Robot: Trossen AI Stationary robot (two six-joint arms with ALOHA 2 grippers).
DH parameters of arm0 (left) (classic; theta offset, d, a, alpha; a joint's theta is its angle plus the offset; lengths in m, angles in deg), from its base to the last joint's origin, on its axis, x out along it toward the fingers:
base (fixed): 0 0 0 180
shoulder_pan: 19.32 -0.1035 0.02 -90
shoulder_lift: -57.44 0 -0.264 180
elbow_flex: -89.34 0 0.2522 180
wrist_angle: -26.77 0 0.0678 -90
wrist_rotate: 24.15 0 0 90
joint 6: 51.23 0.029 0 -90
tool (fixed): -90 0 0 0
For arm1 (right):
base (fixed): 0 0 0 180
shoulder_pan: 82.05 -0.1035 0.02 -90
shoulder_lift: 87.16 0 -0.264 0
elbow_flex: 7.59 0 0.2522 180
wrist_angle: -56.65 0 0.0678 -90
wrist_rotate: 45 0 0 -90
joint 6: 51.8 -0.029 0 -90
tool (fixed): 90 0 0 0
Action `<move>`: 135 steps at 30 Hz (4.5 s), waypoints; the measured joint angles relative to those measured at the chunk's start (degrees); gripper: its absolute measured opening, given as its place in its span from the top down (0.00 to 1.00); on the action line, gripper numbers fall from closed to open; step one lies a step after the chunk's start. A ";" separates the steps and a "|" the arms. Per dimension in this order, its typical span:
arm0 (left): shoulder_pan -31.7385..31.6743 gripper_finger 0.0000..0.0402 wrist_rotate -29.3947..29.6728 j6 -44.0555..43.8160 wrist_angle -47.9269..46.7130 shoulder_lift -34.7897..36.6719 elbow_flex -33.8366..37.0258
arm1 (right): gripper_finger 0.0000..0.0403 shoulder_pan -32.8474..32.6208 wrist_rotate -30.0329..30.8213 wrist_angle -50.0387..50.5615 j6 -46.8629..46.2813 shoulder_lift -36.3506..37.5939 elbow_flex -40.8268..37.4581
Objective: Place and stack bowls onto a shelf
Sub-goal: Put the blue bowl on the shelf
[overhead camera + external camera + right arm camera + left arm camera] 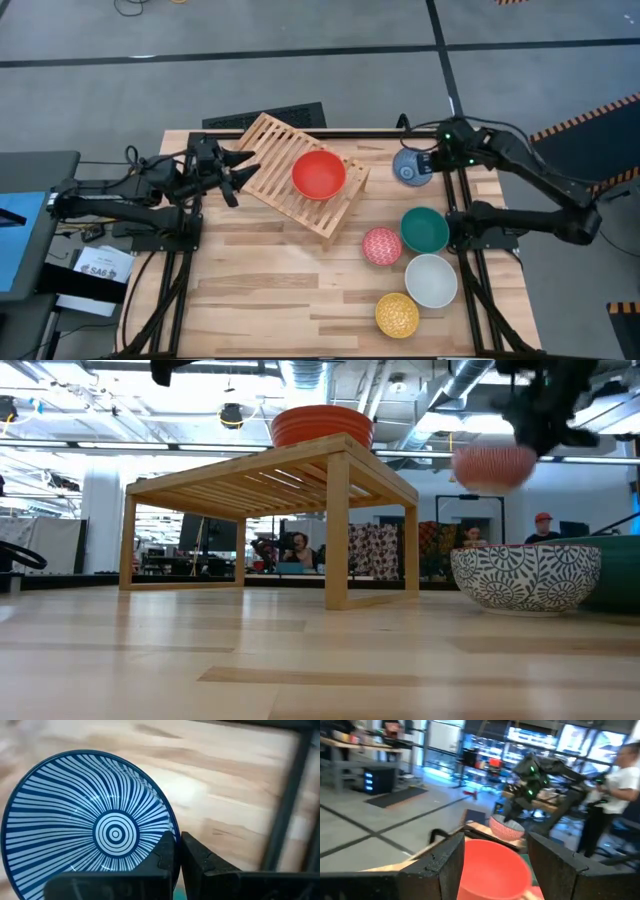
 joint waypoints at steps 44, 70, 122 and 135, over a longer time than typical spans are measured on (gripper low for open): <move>31.21 0.51 -1.16 -61.89 -43.92 -36.01 -27.79 | 0.92 -56.79 1.98 -12.42 -29.27 -45.32 26.62; 31.69 0.51 -0.04 -80.14 -33.94 -47.00 -21.75 | 0.92 -55.74 12.35 -11.37 -18.62 -62.42 44.31; 26.92 0.99 -2.63 -71.67 -52.42 -20.59 -22.15 | 0.50 -63.05 26.54 24.13 -27.66 -39.24 44.29; -12.67 1.00 -14.15 -45.99 -60.11 -15.53 -35.09 | 0.54 -66.95 31.97 24.36 -38.02 -36.23 41.38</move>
